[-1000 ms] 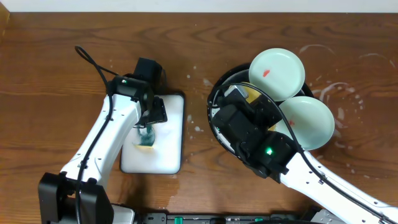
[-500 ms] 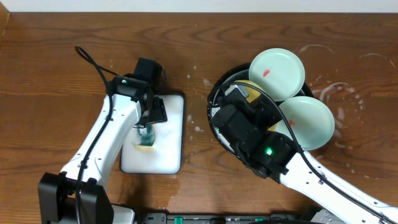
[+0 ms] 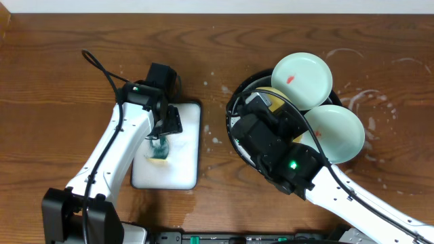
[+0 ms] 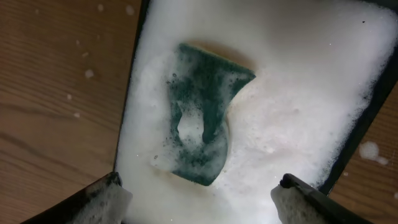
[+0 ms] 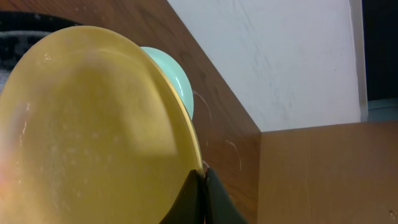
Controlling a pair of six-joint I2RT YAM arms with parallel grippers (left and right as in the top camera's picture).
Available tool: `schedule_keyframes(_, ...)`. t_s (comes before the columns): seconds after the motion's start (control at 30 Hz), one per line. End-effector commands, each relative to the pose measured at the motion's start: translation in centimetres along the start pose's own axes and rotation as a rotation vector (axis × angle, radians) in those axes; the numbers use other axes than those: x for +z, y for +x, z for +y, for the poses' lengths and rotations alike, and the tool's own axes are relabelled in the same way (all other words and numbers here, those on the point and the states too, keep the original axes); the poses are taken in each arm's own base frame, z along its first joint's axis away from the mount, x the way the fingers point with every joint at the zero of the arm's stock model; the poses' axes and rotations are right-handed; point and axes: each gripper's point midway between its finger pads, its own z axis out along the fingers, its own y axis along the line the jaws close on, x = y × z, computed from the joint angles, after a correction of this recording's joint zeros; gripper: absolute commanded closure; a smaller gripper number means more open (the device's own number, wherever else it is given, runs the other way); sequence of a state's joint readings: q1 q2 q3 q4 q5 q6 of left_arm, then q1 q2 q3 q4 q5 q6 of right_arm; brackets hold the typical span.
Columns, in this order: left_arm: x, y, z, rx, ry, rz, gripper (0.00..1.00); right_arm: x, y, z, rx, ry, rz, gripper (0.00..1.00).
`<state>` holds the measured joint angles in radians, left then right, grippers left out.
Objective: Clean dirty plates on tray and stack at the side
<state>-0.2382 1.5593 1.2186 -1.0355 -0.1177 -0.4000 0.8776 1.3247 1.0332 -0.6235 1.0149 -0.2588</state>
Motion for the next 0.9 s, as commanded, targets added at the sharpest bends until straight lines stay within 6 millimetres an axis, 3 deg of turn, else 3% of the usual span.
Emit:
schedule_keyframes(0.0,-0.14,0.12,0.23,-0.01,0.0,-0.002,0.19,-0.59,-0.57,-1.34,0.018,0.037,-0.015,0.99)
schedule_keyframes(0.87,-0.14,0.12,0.23,-0.01,0.0,-0.002,0.19,-0.63,-0.28,-2.06,0.014,0.079,0.0,0.99)
